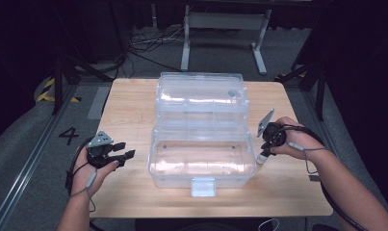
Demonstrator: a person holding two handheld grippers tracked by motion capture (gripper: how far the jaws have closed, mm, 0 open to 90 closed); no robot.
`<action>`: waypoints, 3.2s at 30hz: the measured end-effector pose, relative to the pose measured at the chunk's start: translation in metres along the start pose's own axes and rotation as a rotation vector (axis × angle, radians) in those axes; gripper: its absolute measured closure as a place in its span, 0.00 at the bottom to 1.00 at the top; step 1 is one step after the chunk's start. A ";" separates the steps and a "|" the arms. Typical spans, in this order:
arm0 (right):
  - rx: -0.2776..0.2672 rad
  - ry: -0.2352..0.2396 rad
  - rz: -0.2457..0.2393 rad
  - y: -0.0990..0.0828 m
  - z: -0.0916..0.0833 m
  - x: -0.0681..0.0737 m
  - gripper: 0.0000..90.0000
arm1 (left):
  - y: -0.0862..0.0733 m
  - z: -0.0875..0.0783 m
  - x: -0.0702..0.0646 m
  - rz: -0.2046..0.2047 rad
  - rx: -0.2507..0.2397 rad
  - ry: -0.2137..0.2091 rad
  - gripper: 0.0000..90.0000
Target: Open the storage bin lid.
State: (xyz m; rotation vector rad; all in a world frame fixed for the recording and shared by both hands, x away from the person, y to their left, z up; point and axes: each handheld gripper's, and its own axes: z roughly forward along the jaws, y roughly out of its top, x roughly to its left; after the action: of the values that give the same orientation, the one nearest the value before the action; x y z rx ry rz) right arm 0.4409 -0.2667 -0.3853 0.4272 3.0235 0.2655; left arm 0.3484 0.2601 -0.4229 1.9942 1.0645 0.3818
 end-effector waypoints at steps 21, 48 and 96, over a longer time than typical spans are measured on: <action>-0.010 -0.009 -0.032 0.004 -0.050 0.007 0.79 | 0.001 0.001 0.001 0.003 0.007 0.003 0.54; -0.012 0.006 -0.107 0.038 -0.097 0.046 0.79 | 0.001 0.002 0.001 0.009 0.010 0.002 0.54; 0.020 0.073 -0.235 0.080 -0.056 0.074 0.79 | 0.000 0.003 0.001 0.005 0.012 0.000 0.54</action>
State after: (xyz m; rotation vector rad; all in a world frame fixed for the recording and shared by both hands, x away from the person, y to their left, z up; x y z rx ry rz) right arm 0.3856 -0.1792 -0.3200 0.0616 3.1098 0.2397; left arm 0.3506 0.2592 -0.4243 2.0078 1.0639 0.3791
